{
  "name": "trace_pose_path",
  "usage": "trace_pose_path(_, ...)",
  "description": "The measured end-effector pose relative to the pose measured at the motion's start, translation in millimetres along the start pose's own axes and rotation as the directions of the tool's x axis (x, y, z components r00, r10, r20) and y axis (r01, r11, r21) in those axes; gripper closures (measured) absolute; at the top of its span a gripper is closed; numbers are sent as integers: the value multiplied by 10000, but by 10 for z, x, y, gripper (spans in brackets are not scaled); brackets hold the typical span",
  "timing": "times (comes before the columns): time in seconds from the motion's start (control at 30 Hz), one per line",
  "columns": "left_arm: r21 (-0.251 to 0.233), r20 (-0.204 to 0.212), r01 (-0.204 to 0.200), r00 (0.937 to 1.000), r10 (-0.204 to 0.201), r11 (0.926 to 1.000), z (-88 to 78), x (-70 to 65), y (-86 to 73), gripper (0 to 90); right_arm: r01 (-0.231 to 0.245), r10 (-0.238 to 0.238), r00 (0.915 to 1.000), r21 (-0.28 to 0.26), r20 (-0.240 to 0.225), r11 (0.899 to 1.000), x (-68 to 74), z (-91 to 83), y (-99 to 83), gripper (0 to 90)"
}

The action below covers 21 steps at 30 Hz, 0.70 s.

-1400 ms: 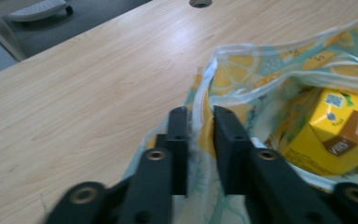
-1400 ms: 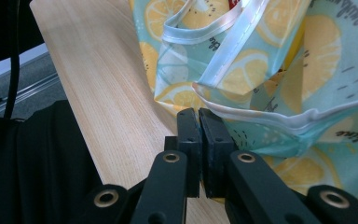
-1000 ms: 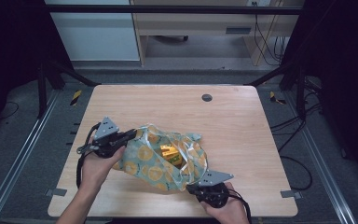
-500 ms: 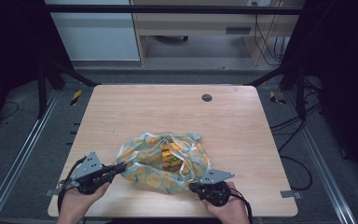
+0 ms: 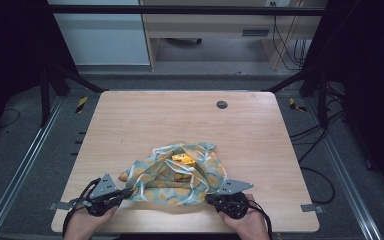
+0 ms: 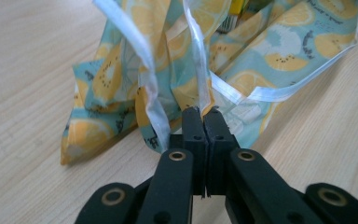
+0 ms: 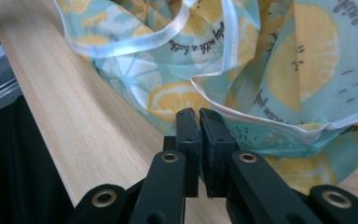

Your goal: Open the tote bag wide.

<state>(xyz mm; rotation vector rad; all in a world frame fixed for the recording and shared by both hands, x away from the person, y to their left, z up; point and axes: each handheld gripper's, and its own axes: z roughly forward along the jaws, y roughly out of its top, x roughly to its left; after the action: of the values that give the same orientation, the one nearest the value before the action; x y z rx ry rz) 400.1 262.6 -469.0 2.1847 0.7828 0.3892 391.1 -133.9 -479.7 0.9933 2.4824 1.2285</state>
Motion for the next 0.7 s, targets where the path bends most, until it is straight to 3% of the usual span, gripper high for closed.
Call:
trace_pose_path(0.3, 568, -487, -36, 9988, 63, 9984, 95, 22, -22, 895, 94, -102, 9998, 530, 141, 9985, -1, 52, -23, 881)
trace_pose_path(0.5, 481, -1333, -89, 9910, 153, 9988, 114, 16, -1, 895, 337, -379, 9982, 873, 472, 9956, 4, 59, -46, 839)
trace_pose_path(0.7, 582, -1382, -66, 9903, 146, 9983, 113, 61, -38, 888, 328, -347, 9983, 415, 476, 9986, 18, -15, -26, 764)
